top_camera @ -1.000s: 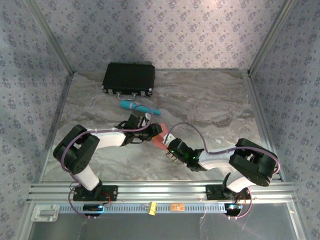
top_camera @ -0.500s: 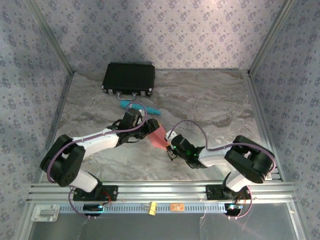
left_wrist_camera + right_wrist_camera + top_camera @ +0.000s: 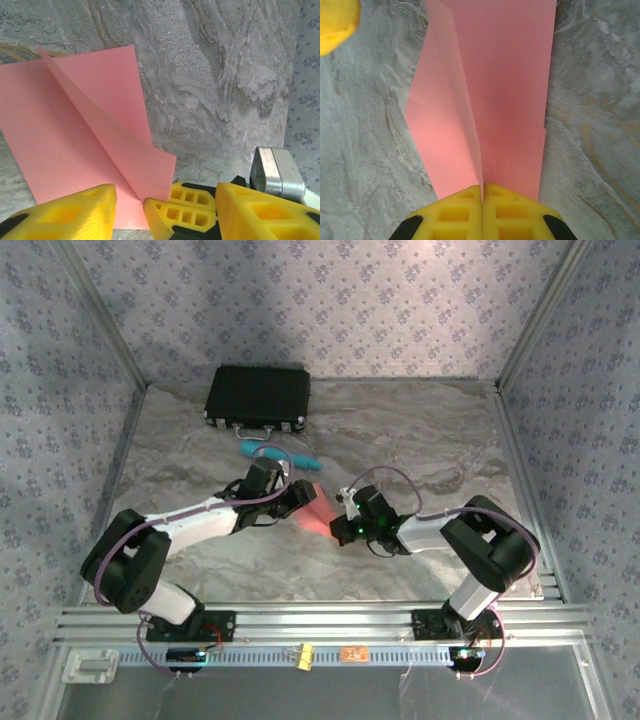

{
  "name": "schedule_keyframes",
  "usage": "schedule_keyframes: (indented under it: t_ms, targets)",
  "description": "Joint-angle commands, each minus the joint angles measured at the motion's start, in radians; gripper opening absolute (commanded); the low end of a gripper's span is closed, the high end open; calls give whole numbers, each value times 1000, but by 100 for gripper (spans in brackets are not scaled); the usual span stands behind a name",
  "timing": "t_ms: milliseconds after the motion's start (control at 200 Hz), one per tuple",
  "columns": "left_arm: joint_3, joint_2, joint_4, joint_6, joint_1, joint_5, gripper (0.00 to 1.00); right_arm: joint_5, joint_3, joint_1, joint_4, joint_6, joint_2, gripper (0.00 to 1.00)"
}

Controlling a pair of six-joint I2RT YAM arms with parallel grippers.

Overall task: Fold a paper plane with a square sheet of paper (pick it up from the middle)
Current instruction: Fourth fold the wing at the center of the table.

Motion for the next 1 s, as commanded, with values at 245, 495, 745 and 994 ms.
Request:
schedule_keyframes:
  t_ms: [245, 495, 745, 994]
  targets:
    - [2, 44, 0, 7, 6, 10, 29, -221, 15, -50, -62, 156, 70, 3]
    - [-8, 109, 82, -22, 6, 60, 10, -271, 55, -60, -134, 182, 98, 3]
    - [-22, 140, 135, -40, 3, 65, 10, -288, 87, -62, -213, 208, 91, 2]
    - [-31, 159, 143, -51, 2, 46, 9, -316, 112, -62, -246, 238, 97, 2]
